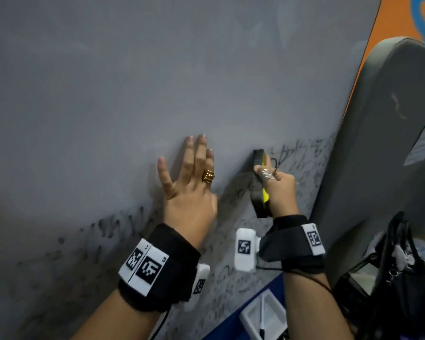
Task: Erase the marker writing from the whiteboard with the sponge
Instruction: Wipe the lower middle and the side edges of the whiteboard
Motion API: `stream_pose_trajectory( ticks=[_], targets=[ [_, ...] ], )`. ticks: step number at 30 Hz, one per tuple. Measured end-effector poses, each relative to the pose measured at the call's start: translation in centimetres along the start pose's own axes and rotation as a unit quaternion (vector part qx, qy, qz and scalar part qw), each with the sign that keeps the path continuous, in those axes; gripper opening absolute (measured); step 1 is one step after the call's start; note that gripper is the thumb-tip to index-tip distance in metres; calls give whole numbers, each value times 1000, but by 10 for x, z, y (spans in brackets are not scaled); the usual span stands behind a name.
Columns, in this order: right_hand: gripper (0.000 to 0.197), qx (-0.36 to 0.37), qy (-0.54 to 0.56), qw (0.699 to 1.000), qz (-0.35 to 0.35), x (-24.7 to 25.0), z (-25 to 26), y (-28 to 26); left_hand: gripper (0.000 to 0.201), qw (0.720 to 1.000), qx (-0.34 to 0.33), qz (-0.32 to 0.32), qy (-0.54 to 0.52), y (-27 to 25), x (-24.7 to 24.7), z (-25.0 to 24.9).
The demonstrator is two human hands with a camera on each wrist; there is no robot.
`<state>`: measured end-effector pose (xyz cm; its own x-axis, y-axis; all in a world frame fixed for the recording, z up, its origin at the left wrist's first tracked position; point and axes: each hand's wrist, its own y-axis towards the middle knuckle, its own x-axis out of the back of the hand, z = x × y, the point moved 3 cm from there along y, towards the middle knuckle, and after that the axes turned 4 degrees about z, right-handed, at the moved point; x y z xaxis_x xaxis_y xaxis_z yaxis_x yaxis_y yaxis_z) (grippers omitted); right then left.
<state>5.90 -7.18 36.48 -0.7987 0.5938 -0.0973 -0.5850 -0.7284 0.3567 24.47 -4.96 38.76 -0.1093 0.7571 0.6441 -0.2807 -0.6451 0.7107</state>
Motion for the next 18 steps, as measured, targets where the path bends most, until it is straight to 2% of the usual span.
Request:
stream_pose_trajectory(
  ticks=[2, 4, 8, 10, 12, 15, 18],
  targets=[
    [58, 53, -83, 995, 16, -14, 0, -18, 74, 999, 18, 0, -38, 1, 1, -5],
    [67, 92, -130, 987, 24, -14, -1, -21, 72, 997, 35, -5, -75, 1, -1, -9],
    [50, 54, -55, 997, 22, 13, 4, 18, 68, 986, 39, -36, -156, 5, -2, -15],
    [42, 19, -22, 999, 12, 27, 6, 39, 66, 980, 6, -50, -193, 12, -1, -22],
    [39, 5, 8, 1000, 10, 35, 5, 50, 68, 980, -45, -53, -187, 18, 3, -35],
    [36, -18, 55, 998, 35, 34, 6, 40, 70, 978, -95, -48, -181, 32, 6, -55],
    [29, -26, 51, 994, 89, 29, 3, 28, 64, 975, -93, -37, -200, 48, 9, -67]
  ],
)
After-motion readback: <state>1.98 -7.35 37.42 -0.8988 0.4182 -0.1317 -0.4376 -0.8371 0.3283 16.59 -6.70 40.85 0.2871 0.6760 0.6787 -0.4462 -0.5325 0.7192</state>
